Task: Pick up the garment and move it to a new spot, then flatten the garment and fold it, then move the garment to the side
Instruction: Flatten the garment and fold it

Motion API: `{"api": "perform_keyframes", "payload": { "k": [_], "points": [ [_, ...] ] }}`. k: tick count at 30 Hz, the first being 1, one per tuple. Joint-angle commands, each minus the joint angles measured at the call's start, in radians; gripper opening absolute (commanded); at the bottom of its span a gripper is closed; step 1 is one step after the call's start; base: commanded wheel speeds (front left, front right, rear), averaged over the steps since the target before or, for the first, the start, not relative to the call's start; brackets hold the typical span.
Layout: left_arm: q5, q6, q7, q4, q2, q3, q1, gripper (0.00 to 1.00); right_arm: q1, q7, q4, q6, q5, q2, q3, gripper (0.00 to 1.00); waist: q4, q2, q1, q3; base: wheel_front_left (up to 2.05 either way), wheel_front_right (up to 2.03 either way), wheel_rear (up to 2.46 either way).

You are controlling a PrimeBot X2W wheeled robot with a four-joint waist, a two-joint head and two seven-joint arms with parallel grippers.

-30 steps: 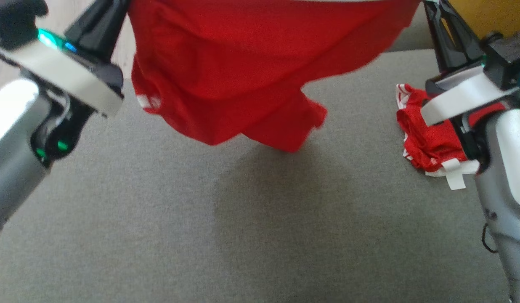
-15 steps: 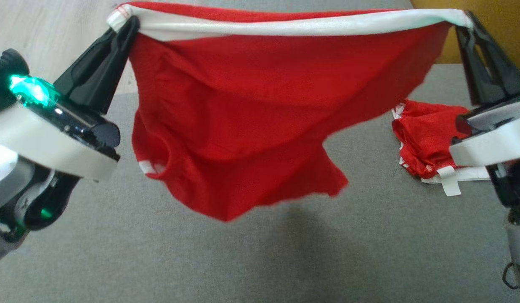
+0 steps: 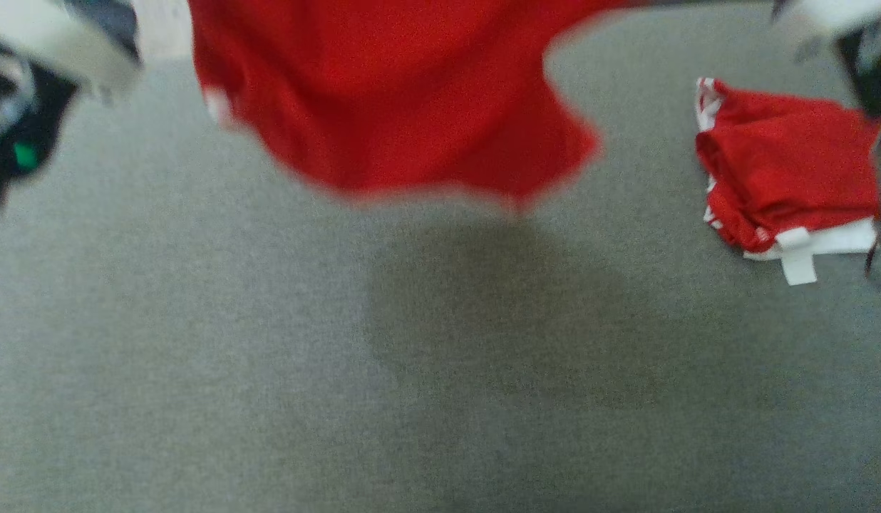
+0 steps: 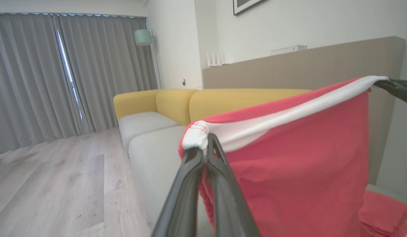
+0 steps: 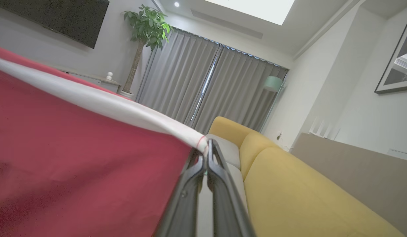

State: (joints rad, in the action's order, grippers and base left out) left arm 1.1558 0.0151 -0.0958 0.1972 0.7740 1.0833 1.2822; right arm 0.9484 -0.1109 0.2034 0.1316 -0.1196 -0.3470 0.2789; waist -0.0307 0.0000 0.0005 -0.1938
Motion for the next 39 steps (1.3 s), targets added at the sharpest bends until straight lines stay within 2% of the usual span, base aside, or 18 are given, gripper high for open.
{"api": "perform_keyframes", "payload": {
  "k": [1, 5, 9, 15, 20, 28, 39],
  "points": [
    [-0.008, -0.003, -0.014, 0.014, 0.029, -0.077, 0.071, 0.00, 0.044, 0.015, -0.010, -0.001, 0.005, 0.002, 0.000, 0.00, -0.009, 0.0000, -0.0005, -0.072, 0.00, 0.00, 0.00],
    [-0.047, -0.057, -0.097, 0.217, -0.074, -0.113, 0.191, 0.00, 0.250, 0.134, 0.218, -0.001, 0.066, 0.045, -0.025, 0.00, -0.010, 0.0000, -0.0005, -0.125, 0.00, 0.00, 0.00],
    [-0.086, -0.106, -0.144, 0.345, -0.152, -0.112, 0.232, 0.00, 0.326, 0.235, 0.389, -0.001, 0.128, 0.092, -0.062, 0.00, -0.011, 0.0000, -0.0005, -0.158, 0.00, 0.00, 0.00],
    [-0.105, -0.141, -0.164, 0.425, -0.234, -0.083, 0.116, 0.00, 0.236, 0.313, 0.578, -0.001, 0.165, 0.135, -0.041, 0.00, -0.008, 0.0000, -0.0005, -0.179, 0.00, 0.00, 0.00],
    [-0.126, -0.145, -0.166, 0.376, -0.256, -0.050, -0.069, 0.00, 0.111, 0.338, 0.690, -0.001, 0.142, 0.131, 0.062, 0.00, 0.004, 0.0000, -0.0005, -0.164, 0.00, 0.00, 0.00],
    [-0.165, -0.146, -0.166, 0.239, -0.212, 0.004, -0.341, 0.00, -0.043, 0.338, 0.735, -0.001, -0.006, 0.057, 0.232, 0.00, 0.021, 0.0000, -0.0005, -0.075, 0.00, 0.00, 0.00],
    [-0.197, -0.146, -0.166, 0.137, -0.193, -0.014, -0.546, 0.00, -0.215, 0.225, 0.576, -0.001, -0.250, -0.114, 0.441, 0.00, 0.021, 0.0000, -0.0005, 0.053, 0.00, 0.00, 0.00]
  ]
}}
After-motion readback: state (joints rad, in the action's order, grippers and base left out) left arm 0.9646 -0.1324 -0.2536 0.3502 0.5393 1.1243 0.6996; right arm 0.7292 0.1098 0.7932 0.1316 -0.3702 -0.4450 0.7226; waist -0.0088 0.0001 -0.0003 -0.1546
